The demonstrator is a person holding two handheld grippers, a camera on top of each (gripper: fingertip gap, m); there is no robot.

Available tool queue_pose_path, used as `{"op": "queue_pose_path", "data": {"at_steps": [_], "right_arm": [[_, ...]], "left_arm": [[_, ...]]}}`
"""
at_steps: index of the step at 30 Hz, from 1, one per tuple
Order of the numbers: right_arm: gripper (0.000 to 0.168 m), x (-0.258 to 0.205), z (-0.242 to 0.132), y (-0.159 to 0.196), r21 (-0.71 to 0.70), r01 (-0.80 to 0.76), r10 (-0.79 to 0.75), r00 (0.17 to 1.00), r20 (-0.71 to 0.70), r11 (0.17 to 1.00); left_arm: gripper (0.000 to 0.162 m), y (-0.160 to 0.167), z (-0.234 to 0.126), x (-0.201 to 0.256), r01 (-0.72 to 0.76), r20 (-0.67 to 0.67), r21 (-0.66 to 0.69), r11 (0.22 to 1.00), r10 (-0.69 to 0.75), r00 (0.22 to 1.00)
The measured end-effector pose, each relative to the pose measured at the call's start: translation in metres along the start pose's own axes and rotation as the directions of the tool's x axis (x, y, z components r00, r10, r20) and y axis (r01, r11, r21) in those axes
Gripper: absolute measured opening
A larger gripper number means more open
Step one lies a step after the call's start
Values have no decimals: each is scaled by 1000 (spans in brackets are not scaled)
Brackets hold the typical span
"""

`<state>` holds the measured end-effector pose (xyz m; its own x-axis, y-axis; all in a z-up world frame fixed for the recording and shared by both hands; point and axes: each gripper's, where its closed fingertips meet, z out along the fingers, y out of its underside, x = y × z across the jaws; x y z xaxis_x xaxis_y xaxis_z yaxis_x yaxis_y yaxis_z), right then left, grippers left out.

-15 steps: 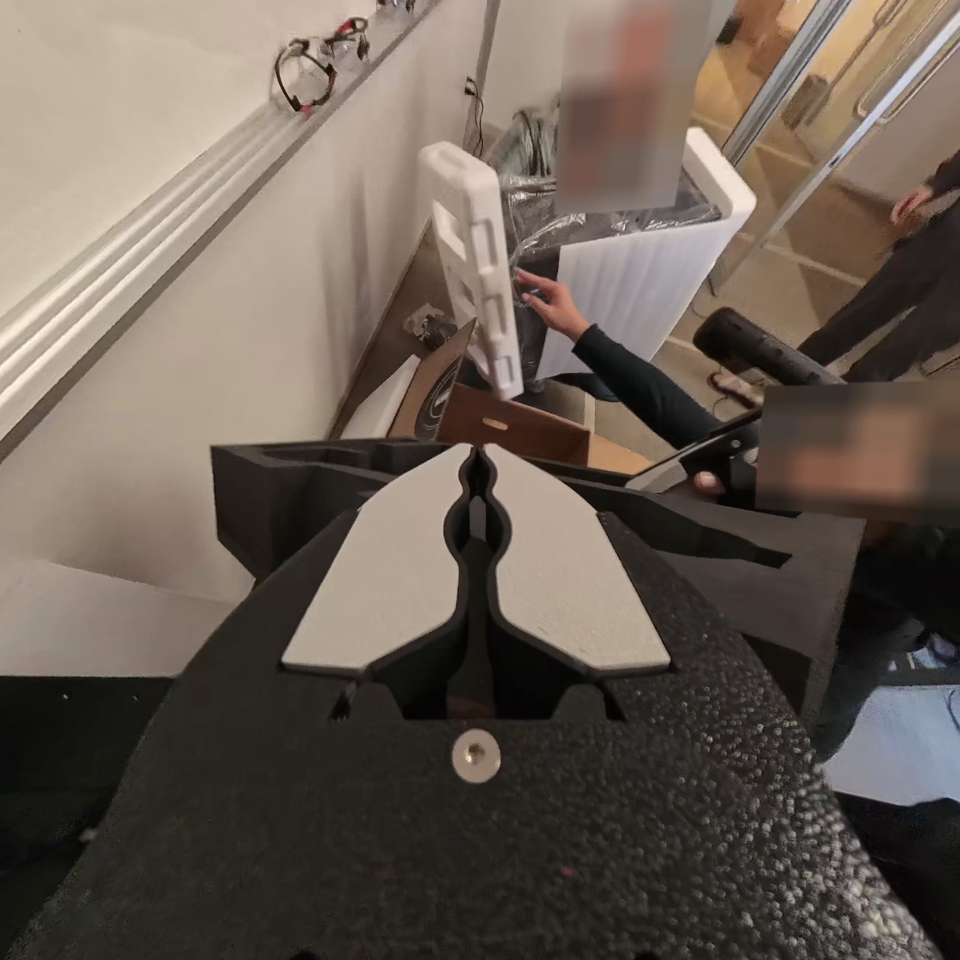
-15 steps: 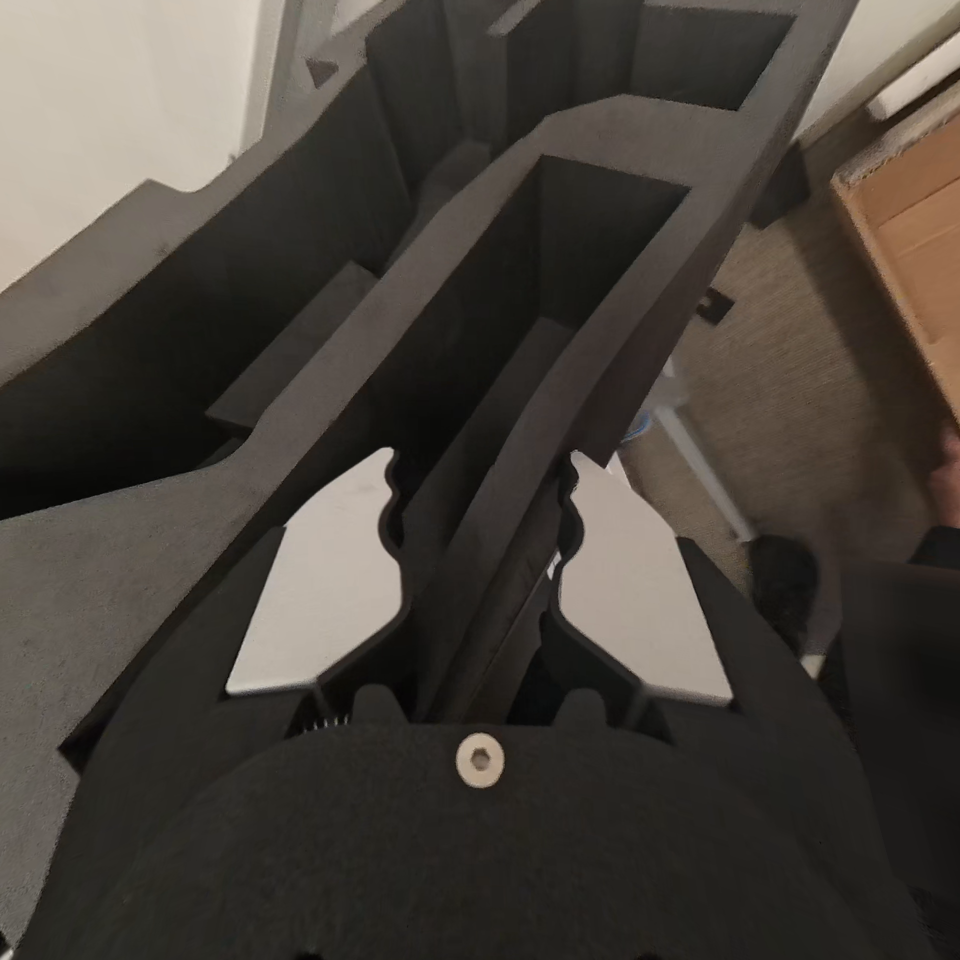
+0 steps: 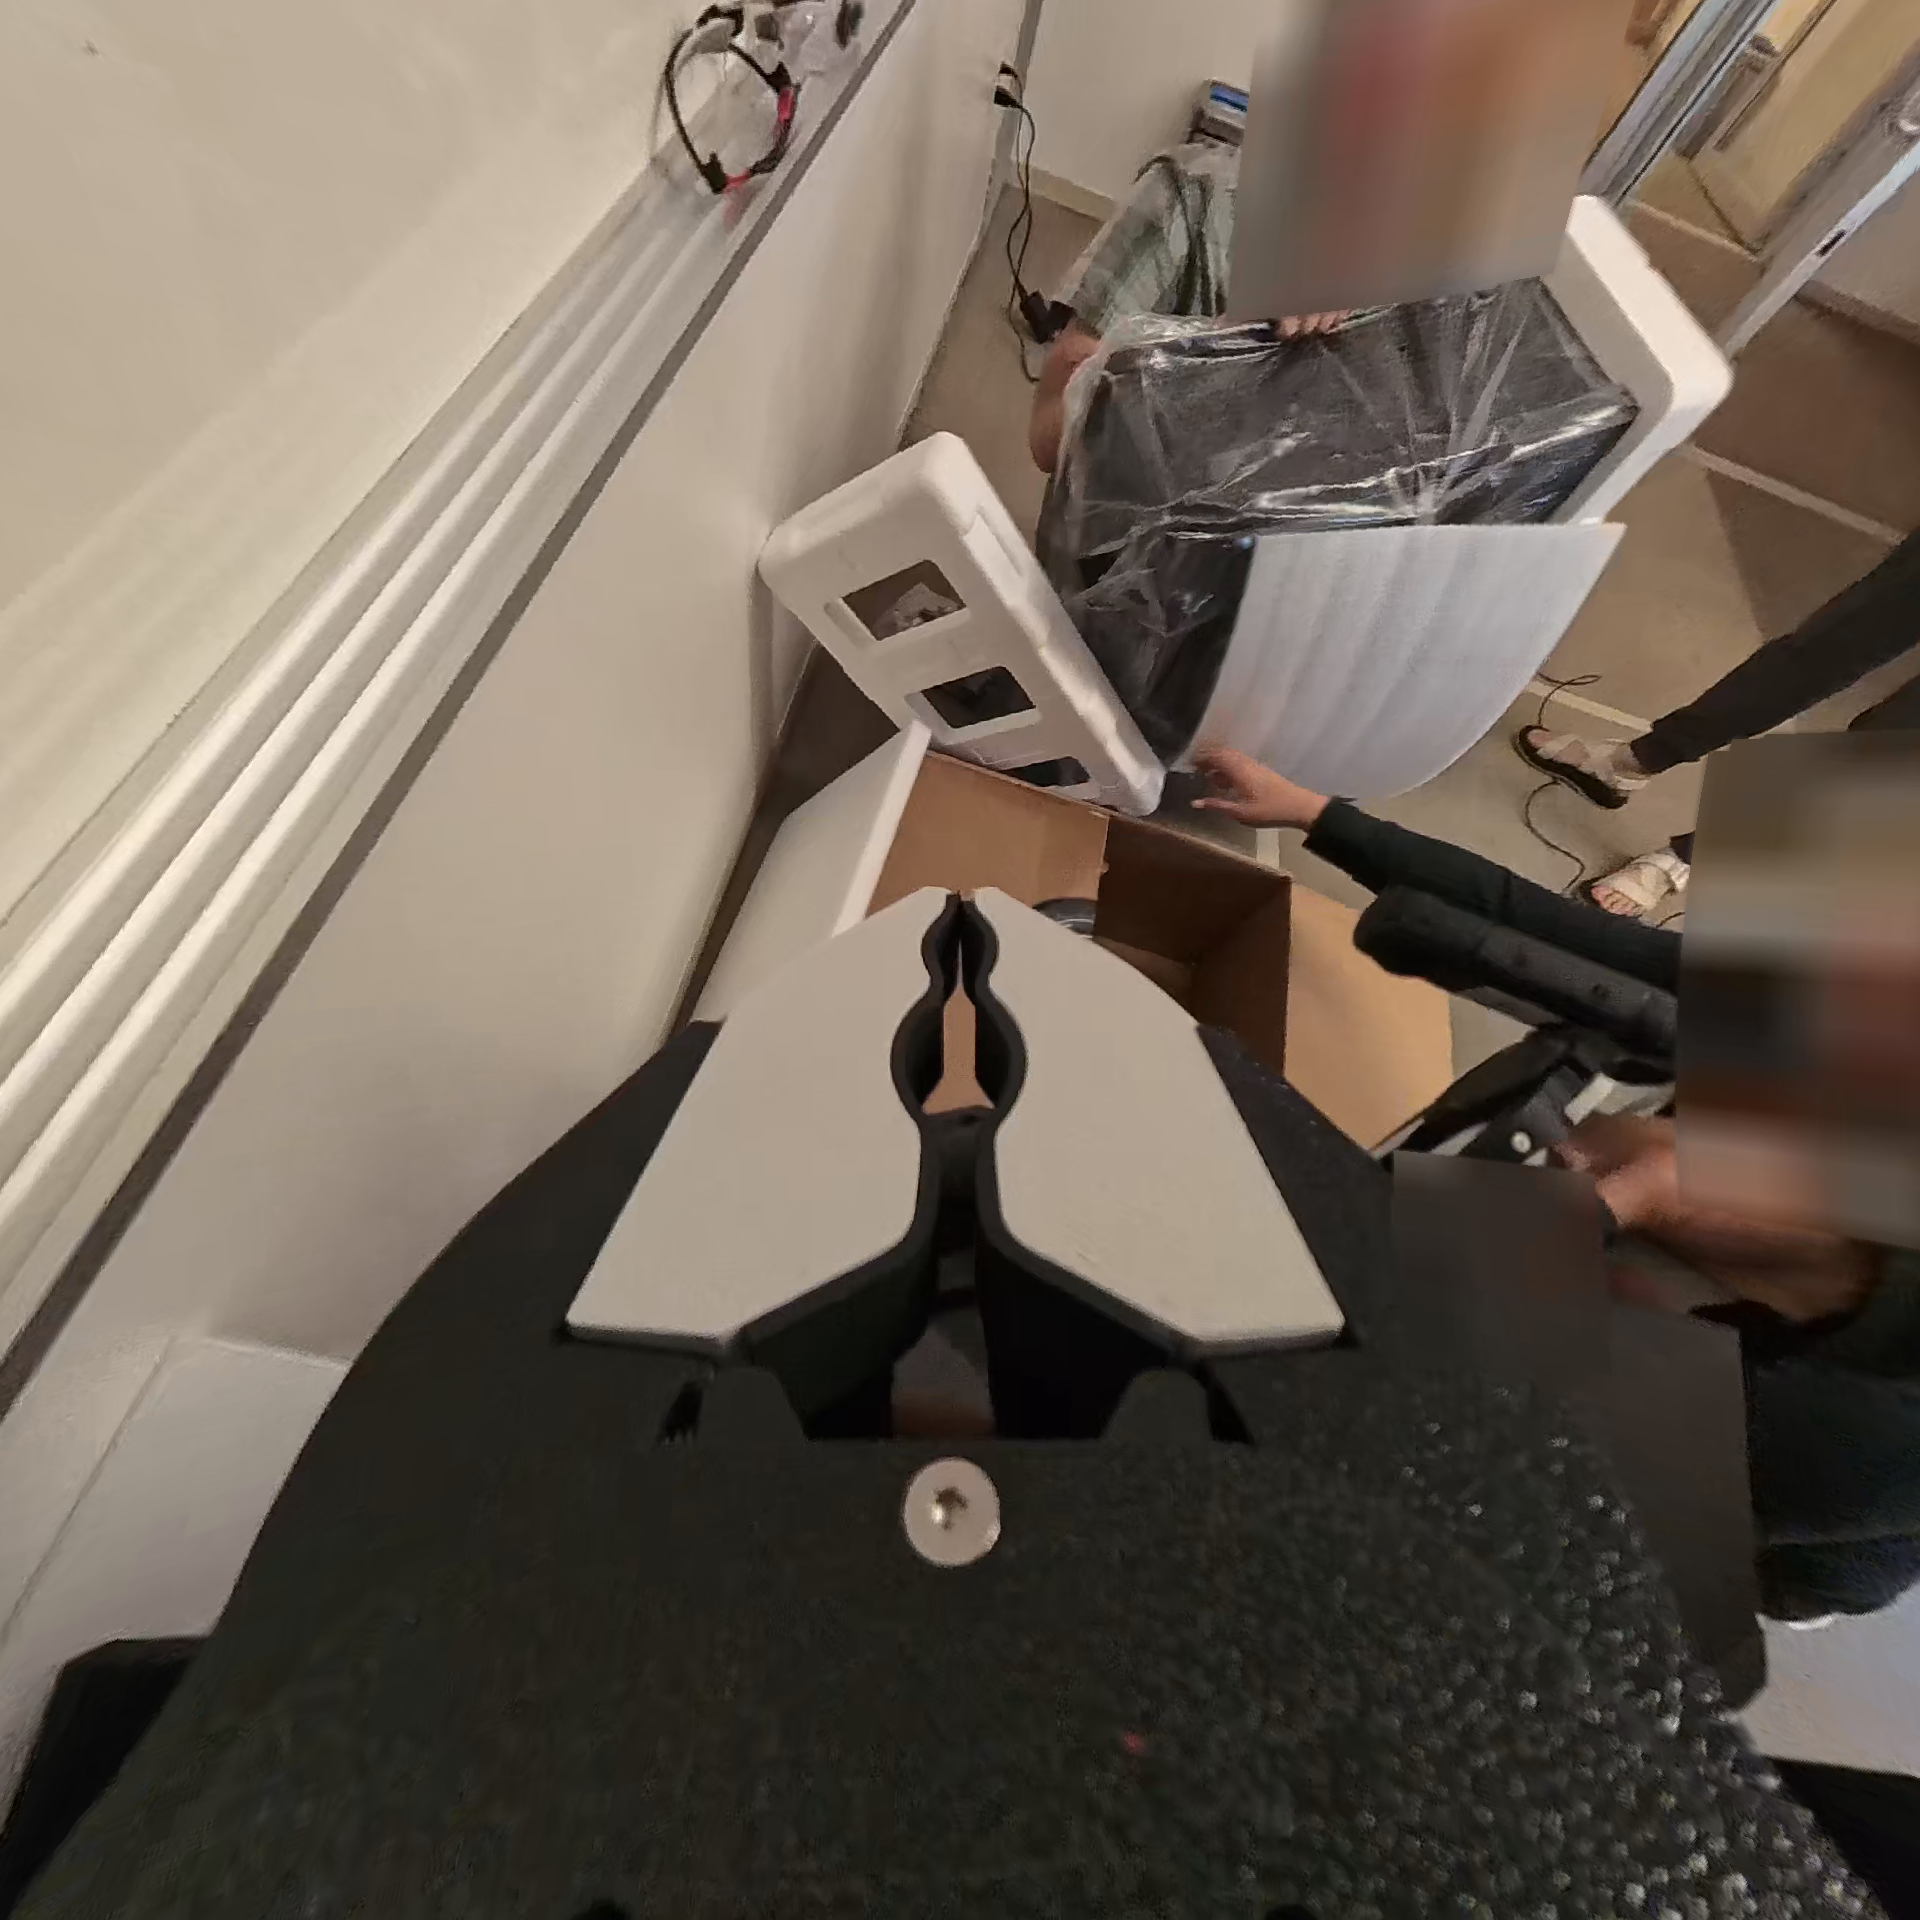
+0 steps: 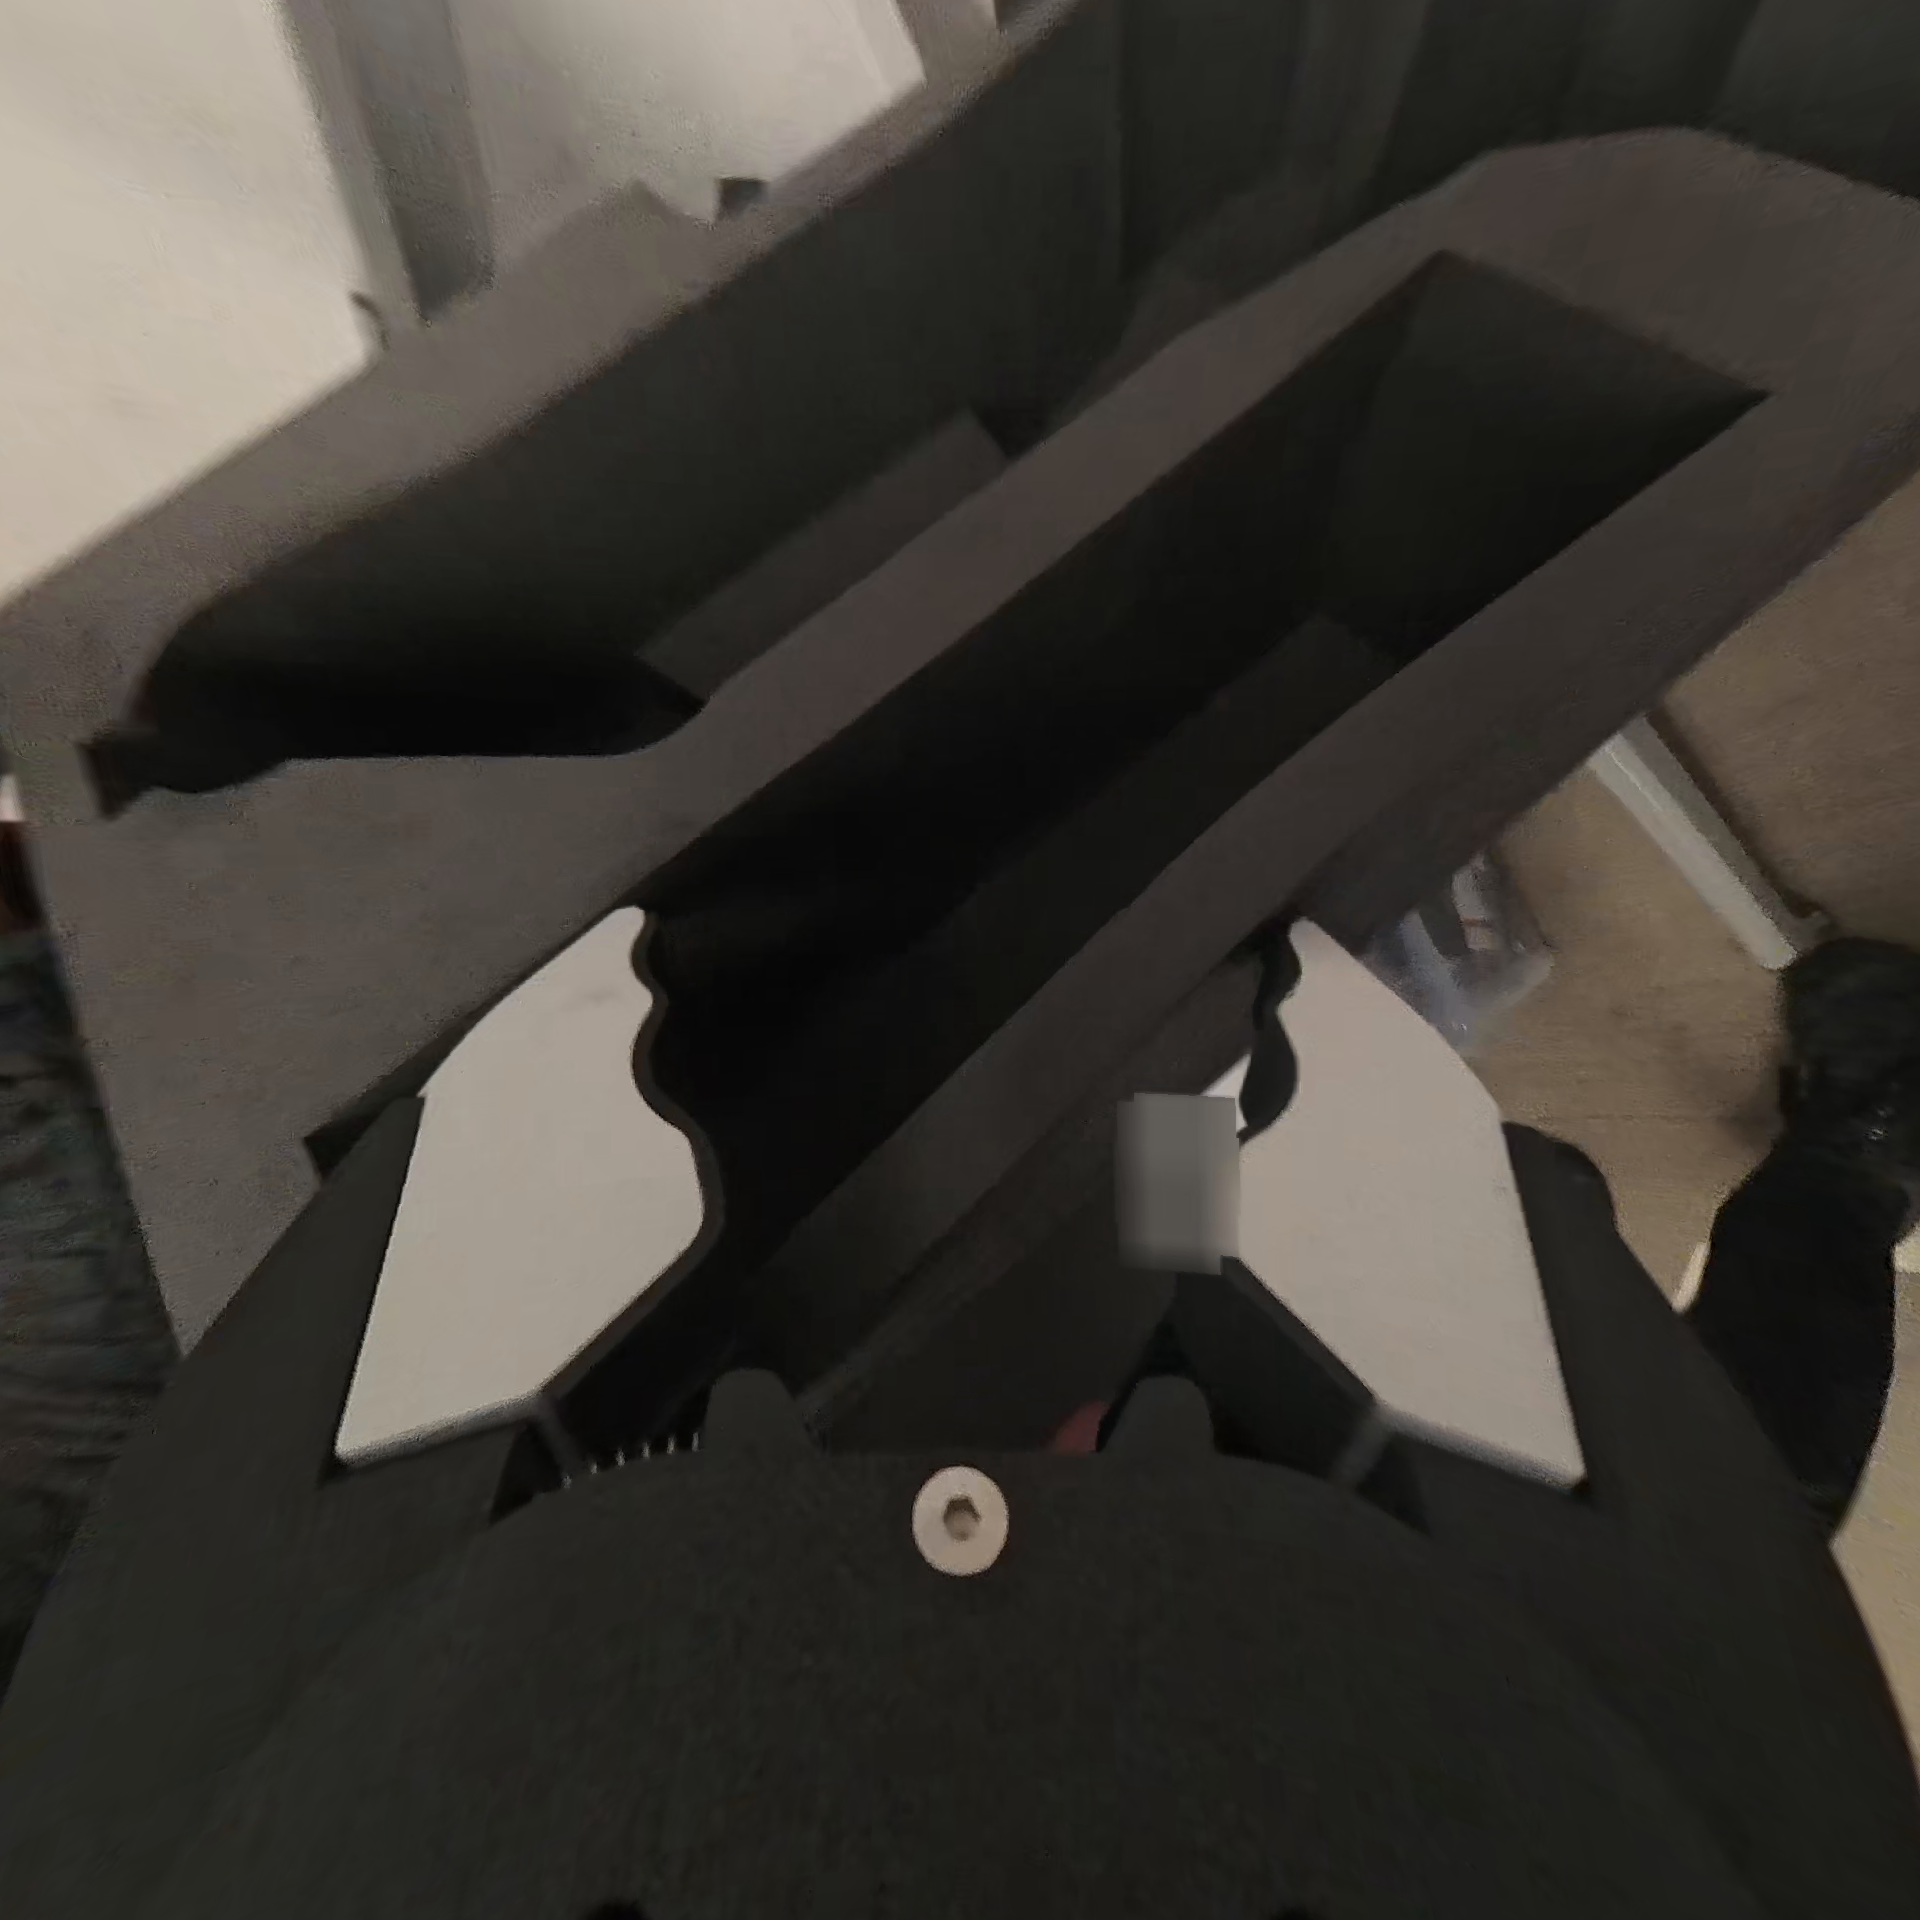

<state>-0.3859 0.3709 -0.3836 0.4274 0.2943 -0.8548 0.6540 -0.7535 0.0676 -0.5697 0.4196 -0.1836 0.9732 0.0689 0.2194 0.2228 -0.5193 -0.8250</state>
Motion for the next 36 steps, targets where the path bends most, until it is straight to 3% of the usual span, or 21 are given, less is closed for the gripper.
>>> {"op": "queue_pose_path", "data": {"at_steps": [2,6,9,10,12,14,18,21,24,26,27,29,30,33,36], "right_arm": [[110,21,13,-3,-56,0,-2,999,-40,998],[104,46,35,4,-163,-127,139,988,65,978],[120,56,53,5,-188,-164,185,978,99,968],[134,51,59,-2,-169,-157,184,971,154,973],[143,34,64,-20,-155,-134,171,951,256,979],[144,26,63,-38,-130,-41,70,972,226,991],[125,-6,31,-77,5,307,-307,950,56,952],[95,-33,-2,-93,33,625,-612,772,-171,780],[57,-60,-31,-88,-38,873,-814,438,-380,487],[49,-68,-34,-71,-91,931,-856,282,-434,353],[59,-64,-28,-58,-115,937,-869,255,-424,331],[82,-49,-7,-32,-133,928,-891,282,-356,347],[87,-38,5,-22,-130,910,-887,339,-313,394],[87,-8,42,-16,-153,798,-807,549,-216,583],[81,16,75,-30,-259,746,-790,567,-233,613]], "left_arm": [[0,1,14,-17,-5,30,-32,999,6,1000],[0,-10,12,-20,3,13,1,1000,-3,1000],[0,-11,3,-15,1,-6,18,1000,0,1000],[0,-10,-1,-13,-5,-7,20,1000,6,1000],[0,-6,-6,-10,-19,-9,11,1000,19,1000],[0,-4,-13,-9,-57,8,-3,998,57,998],[0,7,-33,-6,-121,42,-14,993,122,992],[0,17,-49,0,-144,69,-20,989,145,987],[0,28,-69,13,-156,79,-5,988,156,985],[0,38,-83,23,-120,69,18,993,118,991],[0,47,-88,27,-93,62,15,996,92,994],[0,74,-97,32,-50,64,-11,999,51,997],[0,89,-102,33,-31,81,-24,999,33,996],[0,126,-115,40,33,106,-40,999,-28,994],[0,159,-130,48,77,144,-60,995,-68,987]]}}
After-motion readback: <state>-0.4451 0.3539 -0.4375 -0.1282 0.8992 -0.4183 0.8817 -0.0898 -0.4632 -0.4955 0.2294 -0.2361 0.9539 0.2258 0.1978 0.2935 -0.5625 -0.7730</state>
